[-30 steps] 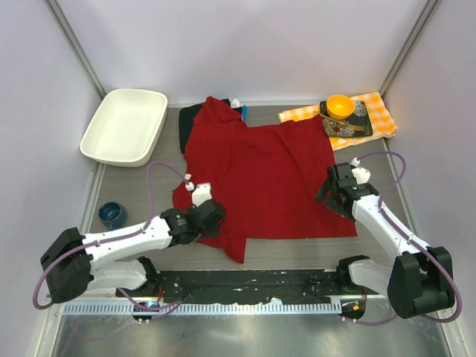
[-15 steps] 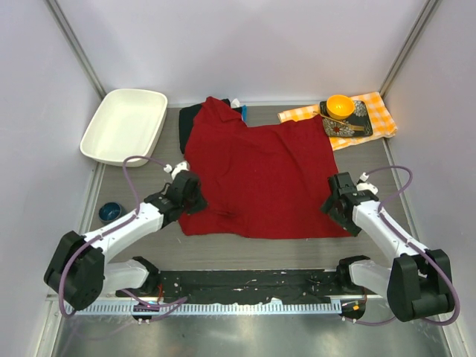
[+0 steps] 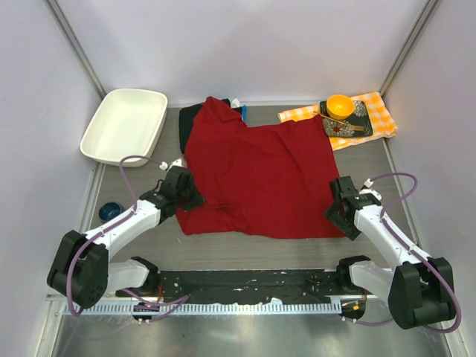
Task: Fold and stack the t-shirts
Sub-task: Fold the tshirt
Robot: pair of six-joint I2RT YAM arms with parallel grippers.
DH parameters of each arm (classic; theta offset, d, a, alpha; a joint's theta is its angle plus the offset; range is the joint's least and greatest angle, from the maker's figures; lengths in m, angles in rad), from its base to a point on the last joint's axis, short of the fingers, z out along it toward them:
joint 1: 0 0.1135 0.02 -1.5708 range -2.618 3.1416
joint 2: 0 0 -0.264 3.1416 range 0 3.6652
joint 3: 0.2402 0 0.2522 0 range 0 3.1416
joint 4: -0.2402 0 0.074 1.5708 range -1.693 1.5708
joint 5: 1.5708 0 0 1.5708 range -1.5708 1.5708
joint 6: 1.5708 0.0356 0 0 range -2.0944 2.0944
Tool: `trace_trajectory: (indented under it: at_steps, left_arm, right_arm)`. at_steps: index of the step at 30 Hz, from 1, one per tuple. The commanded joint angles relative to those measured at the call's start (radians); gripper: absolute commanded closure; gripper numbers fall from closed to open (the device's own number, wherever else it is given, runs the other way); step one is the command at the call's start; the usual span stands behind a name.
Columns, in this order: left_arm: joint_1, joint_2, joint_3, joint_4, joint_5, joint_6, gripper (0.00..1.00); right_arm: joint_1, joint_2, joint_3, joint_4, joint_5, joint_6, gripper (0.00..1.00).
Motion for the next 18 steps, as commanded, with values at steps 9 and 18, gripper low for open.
trace_trajectory:
  at_steps: [9, 18]
  left_arm:
    - [0.005, -0.022, 0.001, 0.02, 0.0, 0.022, 1.0]
    - [0.006, -0.009, 0.03, -0.017, -0.019, 0.022, 1.0]
  right_arm:
    - [-0.004, -0.039, -0.009, -0.026, 0.034, 0.051, 0.31]
    - [-0.004, 0.124, 0.065, -0.033, 0.081, 0.013, 0.3]
